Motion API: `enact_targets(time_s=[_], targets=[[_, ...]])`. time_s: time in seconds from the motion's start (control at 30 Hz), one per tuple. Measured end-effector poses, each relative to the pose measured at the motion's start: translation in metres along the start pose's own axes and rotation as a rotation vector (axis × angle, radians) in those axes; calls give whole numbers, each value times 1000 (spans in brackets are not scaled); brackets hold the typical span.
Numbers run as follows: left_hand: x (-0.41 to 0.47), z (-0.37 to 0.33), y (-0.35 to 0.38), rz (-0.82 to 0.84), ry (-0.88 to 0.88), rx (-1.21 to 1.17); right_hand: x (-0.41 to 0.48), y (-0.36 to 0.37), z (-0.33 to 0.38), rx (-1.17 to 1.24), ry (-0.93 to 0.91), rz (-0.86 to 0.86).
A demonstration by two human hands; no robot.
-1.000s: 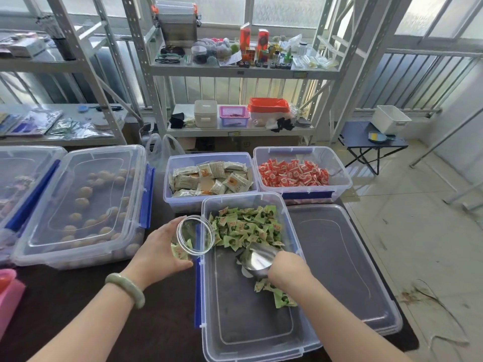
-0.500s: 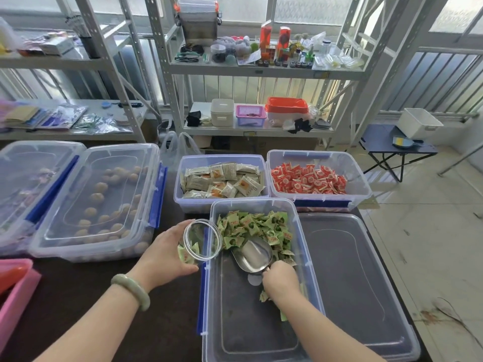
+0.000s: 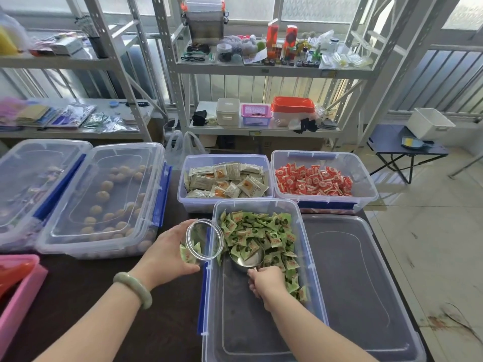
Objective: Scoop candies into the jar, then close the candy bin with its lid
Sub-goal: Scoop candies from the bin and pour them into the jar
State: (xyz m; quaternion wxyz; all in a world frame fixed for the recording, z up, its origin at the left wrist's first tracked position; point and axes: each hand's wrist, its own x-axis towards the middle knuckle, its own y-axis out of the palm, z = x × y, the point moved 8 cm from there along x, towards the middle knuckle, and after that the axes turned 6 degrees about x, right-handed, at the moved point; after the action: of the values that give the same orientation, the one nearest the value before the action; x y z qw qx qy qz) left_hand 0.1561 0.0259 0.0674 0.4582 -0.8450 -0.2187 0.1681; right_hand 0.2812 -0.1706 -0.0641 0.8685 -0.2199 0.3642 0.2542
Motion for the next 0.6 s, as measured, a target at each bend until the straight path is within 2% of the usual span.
enact_targets(time_s=[0.2, 0.4, 0.6], targets=[[0, 5, 1, -12, -5, -12, -9, -19, -2, -160, -145, -52], [-1, 7, 1, -19, -5, -19, -19, -40, -5, -223, -234, -113], [2, 7, 0, -21, -13, -65, -35, -52, 9, -251, -347, -97]])
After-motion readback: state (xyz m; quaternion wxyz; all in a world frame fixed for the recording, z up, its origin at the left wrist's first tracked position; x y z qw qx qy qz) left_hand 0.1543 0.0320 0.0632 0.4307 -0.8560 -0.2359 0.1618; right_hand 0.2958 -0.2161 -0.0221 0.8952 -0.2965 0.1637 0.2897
